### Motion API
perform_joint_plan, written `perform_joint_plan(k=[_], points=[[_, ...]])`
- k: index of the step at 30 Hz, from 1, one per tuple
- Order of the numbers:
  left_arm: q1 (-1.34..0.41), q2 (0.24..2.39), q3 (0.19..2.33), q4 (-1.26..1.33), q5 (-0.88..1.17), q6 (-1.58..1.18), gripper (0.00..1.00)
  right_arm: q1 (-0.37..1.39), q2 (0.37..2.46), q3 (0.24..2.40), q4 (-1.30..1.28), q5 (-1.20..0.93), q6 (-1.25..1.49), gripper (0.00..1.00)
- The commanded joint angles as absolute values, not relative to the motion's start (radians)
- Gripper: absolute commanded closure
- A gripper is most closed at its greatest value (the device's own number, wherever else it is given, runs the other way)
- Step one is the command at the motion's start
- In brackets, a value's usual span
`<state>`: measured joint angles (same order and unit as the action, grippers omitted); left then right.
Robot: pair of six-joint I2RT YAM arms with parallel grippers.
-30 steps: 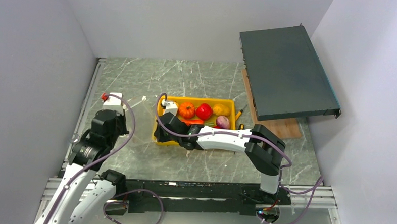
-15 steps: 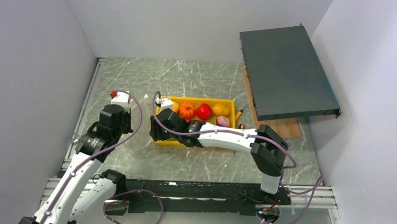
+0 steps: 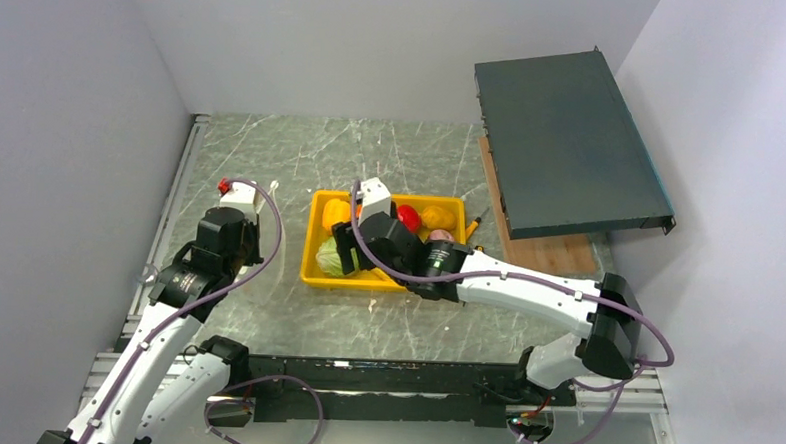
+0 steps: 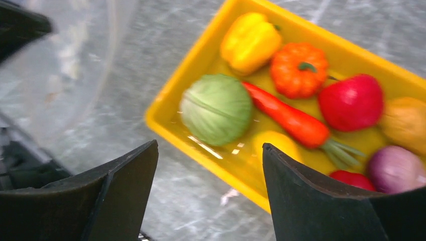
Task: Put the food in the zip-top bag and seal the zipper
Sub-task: Pick up the fake fruit from the bin.
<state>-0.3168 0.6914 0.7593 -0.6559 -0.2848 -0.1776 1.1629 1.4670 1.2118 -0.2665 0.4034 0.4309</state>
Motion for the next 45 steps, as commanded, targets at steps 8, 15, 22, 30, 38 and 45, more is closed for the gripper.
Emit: perform_joint_plan(k=[8, 15, 22, 30, 38, 45], points=[[-0.318, 0.693, 0.794, -0.640, -0.270, -0.181, 1.00, 1.119, 1.501, 1.165, -0.534, 0.717, 0.344, 0.14], [-0.317, 0.693, 0.794, -0.637, -0.252, -0.178, 1.00, 1.096, 1.567, 1.151, -0.568, 0.657, 0.298, 0.17], [-0.319, 0.694, 0.791, -0.638, -0.250, -0.183, 1.00, 0.959, 1.577, 1.091, -0.420, 0.332, 0.265, 0.22], [-0.318, 0.706, 0.791, -0.621, -0.226, -0.179, 1.00, 0.918, 1.612, 1.077, -0.382, 0.232, 0.256, 0.27], [-0.318, 0.724, 0.808, -0.664, -0.142, -0.176, 1.00, 0.917, 1.670, 1.085, -0.370, 0.182, 0.261, 0.28], [-0.319, 0.714, 0.779, -0.643, -0.141, -0.178, 1.00, 0.920, 1.738, 1.114, -0.370, 0.162, 0.276, 0.32]])
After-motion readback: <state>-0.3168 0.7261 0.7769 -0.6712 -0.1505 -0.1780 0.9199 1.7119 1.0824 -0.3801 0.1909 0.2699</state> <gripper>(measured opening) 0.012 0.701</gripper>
